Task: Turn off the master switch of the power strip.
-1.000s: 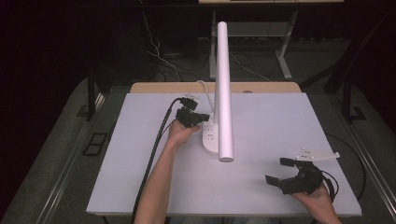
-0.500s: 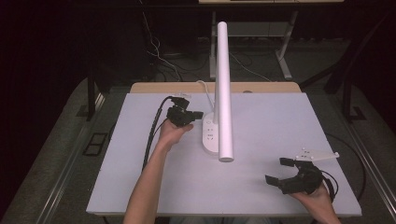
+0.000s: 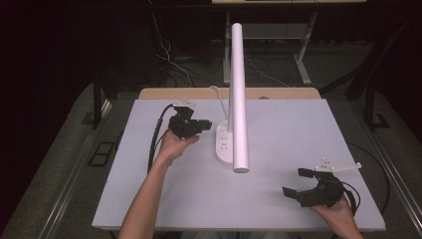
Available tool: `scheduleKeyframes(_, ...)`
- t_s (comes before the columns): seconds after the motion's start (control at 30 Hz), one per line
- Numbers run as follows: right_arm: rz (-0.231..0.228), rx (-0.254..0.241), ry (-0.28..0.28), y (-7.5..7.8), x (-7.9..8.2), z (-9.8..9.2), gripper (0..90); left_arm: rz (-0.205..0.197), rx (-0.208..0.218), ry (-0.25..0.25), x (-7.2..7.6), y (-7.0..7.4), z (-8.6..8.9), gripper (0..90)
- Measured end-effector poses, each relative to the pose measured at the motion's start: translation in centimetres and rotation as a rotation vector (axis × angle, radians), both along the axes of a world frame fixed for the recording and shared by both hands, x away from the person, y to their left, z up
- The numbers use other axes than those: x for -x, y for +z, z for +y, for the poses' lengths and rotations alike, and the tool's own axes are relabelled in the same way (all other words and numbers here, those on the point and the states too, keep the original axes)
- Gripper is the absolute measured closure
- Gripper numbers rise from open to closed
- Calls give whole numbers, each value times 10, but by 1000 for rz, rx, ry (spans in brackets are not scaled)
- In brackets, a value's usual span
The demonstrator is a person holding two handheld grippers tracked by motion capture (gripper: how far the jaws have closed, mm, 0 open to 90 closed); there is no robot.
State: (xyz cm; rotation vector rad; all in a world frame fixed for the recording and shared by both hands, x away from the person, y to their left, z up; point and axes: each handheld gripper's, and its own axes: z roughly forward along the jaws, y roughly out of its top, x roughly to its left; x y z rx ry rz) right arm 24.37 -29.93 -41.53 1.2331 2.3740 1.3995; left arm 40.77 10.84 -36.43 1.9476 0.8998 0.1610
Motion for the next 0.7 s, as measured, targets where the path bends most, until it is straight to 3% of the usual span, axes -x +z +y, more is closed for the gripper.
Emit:
scheduleKeyframes(0.33,-10,3,3,0,0,1,3,-6,31,-4,21,4,19,500)
scheduleKeyframes(0.7,-7,4,3,0,-1,2,3,-4,77,-29,48,0,35,112)
